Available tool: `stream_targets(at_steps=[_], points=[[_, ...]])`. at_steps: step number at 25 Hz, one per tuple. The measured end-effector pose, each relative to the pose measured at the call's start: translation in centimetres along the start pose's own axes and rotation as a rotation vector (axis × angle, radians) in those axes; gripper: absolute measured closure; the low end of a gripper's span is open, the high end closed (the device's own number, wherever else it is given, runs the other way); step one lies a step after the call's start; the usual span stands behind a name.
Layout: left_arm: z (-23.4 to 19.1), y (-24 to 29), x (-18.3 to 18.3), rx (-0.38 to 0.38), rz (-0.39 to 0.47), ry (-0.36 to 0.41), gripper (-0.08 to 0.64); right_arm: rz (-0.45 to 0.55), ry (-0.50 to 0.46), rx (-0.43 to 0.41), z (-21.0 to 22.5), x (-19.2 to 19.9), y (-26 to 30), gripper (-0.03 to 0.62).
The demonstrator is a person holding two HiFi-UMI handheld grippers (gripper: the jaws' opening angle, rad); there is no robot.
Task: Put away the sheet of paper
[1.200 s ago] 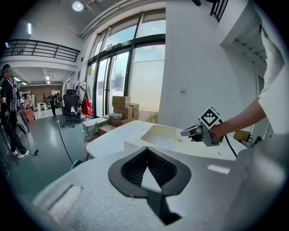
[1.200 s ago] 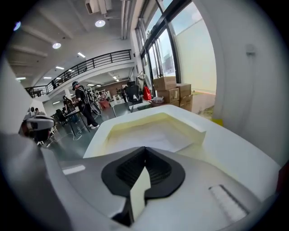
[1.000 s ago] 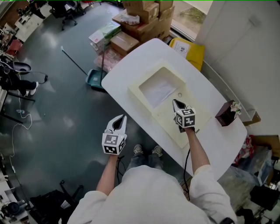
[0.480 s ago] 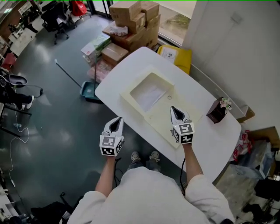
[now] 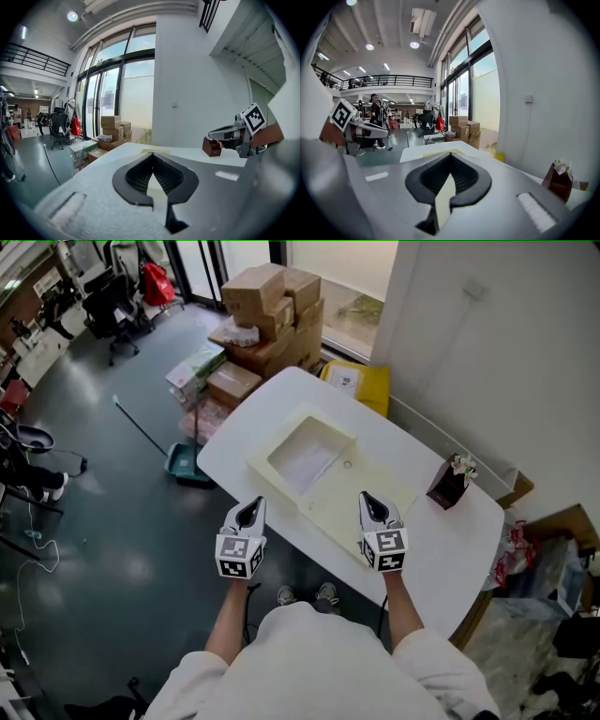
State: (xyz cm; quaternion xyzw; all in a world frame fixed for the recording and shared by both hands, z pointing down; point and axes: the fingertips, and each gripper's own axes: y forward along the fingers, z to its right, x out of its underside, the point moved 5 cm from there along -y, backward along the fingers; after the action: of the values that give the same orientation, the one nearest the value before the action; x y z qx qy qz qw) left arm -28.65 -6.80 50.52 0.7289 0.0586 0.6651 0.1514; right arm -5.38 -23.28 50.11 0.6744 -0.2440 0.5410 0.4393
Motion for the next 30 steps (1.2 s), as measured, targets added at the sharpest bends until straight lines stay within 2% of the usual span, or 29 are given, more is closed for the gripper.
stream_targets(at_steps=[13,30], points=[[1.7,-0.2,-2.0,0.035,0.06,0.02,0.554,0.034,0.021,0.063,-0.4,-0.4,-2.7,0.592],[1.7,-1.2,-2.3,0.023,0.06,0.029,0.554,0.037,0.025,0.04,-1.1,-0.9,-2.1,0.592]])
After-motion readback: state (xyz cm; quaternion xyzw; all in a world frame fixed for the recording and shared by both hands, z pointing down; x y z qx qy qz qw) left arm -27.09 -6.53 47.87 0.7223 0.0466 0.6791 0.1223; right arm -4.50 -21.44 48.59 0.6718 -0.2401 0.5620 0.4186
